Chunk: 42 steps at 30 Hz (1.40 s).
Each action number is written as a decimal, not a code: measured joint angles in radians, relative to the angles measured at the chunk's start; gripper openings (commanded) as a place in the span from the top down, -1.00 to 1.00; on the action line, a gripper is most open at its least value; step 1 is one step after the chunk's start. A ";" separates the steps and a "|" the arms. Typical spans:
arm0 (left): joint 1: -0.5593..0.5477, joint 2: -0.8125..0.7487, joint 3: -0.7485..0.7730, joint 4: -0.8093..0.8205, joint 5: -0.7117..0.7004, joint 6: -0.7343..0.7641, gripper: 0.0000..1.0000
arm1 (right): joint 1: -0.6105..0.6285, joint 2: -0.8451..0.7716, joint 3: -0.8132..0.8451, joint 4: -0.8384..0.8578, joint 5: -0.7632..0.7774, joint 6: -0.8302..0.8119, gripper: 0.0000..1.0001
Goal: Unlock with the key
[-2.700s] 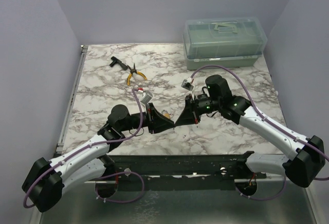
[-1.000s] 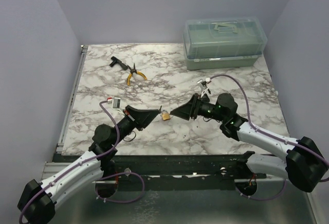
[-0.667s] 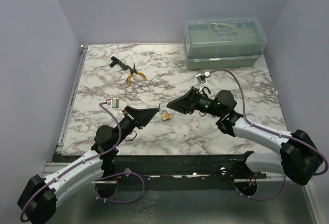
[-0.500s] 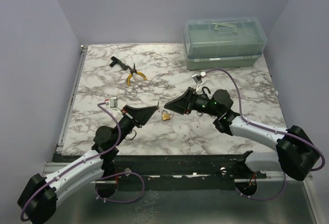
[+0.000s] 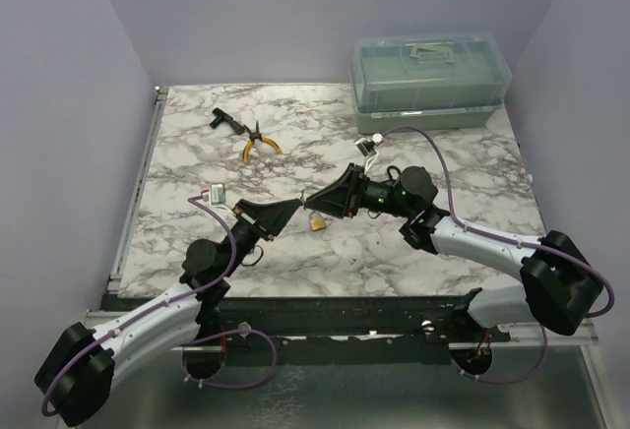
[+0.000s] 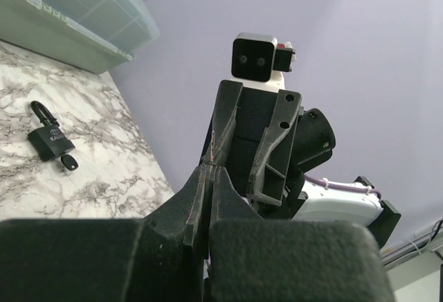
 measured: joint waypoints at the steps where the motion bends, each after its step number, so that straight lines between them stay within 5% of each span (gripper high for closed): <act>1: 0.000 0.003 0.000 0.003 0.000 0.000 1.00 | 0.002 0.004 0.003 0.000 0.000 -0.002 0.31; 15: 0.000 0.019 0.000 0.043 -0.001 -0.009 1.00 | 0.006 0.049 0.037 -0.001 -0.008 -0.019 0.71; 19: 0.000 0.021 -0.008 0.053 -0.005 -0.011 1.00 | 0.009 0.055 0.040 -0.001 -0.010 -0.024 0.97; 26: 0.000 0.021 -0.024 0.075 -0.010 -0.018 1.00 | 0.011 0.058 0.040 -0.002 -0.013 -0.032 0.99; 34: 0.000 -0.025 -0.062 0.084 -0.010 -0.013 0.47 | 0.019 0.056 0.040 -0.005 -0.030 -0.050 0.99; 42: 0.000 -0.075 -0.105 0.083 -0.010 -0.013 0.18 | 0.019 0.052 0.040 -0.005 -0.040 -0.058 0.99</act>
